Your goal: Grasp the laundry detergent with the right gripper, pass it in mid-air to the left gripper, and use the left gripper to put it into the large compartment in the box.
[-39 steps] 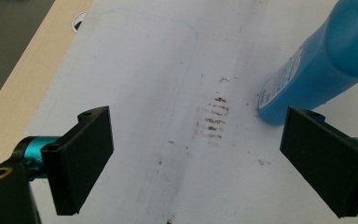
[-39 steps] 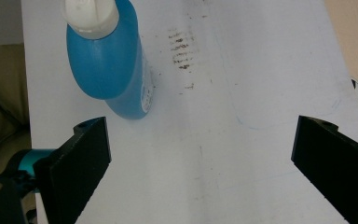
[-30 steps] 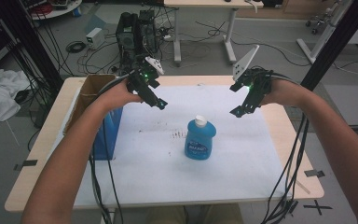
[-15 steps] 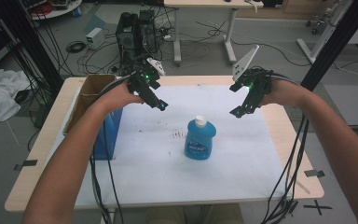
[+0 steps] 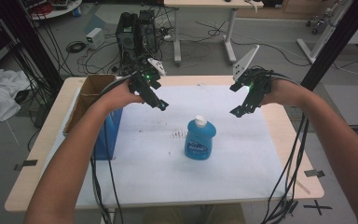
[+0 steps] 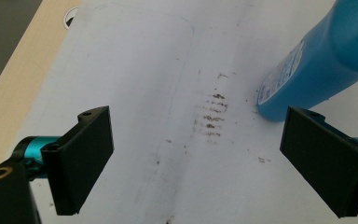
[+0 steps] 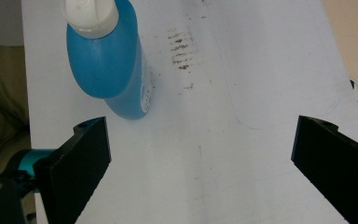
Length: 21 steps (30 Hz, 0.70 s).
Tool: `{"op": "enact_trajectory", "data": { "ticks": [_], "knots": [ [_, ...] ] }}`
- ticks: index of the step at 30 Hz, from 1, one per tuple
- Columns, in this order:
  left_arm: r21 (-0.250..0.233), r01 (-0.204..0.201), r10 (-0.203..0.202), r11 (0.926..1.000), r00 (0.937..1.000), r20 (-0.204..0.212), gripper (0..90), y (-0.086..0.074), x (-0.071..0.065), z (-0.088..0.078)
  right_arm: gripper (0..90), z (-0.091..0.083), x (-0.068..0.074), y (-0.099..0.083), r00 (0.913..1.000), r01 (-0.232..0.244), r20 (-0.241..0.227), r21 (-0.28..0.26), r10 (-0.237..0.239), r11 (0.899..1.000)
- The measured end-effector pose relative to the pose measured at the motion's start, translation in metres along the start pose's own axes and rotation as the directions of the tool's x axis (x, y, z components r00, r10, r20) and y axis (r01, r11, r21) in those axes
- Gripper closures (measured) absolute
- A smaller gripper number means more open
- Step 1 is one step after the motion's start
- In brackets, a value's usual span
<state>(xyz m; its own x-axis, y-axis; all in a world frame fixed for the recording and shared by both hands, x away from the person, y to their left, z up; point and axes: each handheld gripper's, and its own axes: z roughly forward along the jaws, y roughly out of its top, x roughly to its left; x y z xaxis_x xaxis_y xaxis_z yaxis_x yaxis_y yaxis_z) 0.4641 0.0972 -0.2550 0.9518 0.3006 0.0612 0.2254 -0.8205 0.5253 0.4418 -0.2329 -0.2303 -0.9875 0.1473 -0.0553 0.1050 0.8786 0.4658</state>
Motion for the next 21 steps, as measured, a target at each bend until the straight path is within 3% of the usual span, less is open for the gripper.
{"op": "enact_trajectory", "data": {
  "ticks": [1,3,4,6,9,13,16,18,21],
  "knots": [
    [-0.023,0.024,-0.024,0.9994,0.9997,-0.005,9.5,-0.001,-0.001,0.002,3.5,0.001,0.0,0.0,1.0,0.002,0.0,0.0,-0.002,1.0],
    [-0.003,0.006,-0.006,1.0,1.0,0.003,9.6,-0.001,0.0,0.002,3.5,0.001,0.0,0.0,1.0,0.004,-0.003,-0.001,-0.004,1.0],
    [-0.031,0.041,-0.041,0.9987,0.9992,0.002,9.6,-0.001,-0.002,0.004,3.5,0.001,0.0,0.0,1.0,0.004,-0.005,0.002,-0.004,1.0],
    [-0.031,0.037,-0.037,0.9988,0.9993,0.003,9.6,-0.001,-0.001,0.004,3.5,0.002,0.0,0.0,0.9999,0.009,-0.008,0.002,-0.008,1.0],
    [0.007,-0.001,0.001,1.0,0.9999,0.011,9.5,0.0,0.001,0.002,3.5,0.002,0.001,-0.001,0.9999,0.009,-0.007,0.001,-0.009,1.0],
    [-0.023,0.034,-0.033,0.9992,0.9993,0.018,9.6,0.0,-0.002,0.006,3.5,0.003,0.005,-0.003,0.9998,-0.011,-0.017,-0.006,0.011,1.0],
    [0.011,-0.006,0.006,0.9999,0.9998,0.017,9.6,0.001,0.001,0.004,3.5,0.005,0.008,-0.006,0.9996,-0.017,-0.023,-0.009,0.016,1.0],
    [-0.007,0.01,-0.01,0.9999,0.9998,0.017,9.6,0.001,-0.001,0.006,3.5,0.006,0.01,-0.009,0.9995,-0.025,-0.021,-0.014,0.024,1.0],
    [0.007,-0.006,0.006,1.0,0.9998,0.019,9.6,0.001,0.0,0.005,3.5,0.008,0.013,-0.013,0.9992,-0.033,-0.022,-0.025,0.032,0.999]
  ]
}}
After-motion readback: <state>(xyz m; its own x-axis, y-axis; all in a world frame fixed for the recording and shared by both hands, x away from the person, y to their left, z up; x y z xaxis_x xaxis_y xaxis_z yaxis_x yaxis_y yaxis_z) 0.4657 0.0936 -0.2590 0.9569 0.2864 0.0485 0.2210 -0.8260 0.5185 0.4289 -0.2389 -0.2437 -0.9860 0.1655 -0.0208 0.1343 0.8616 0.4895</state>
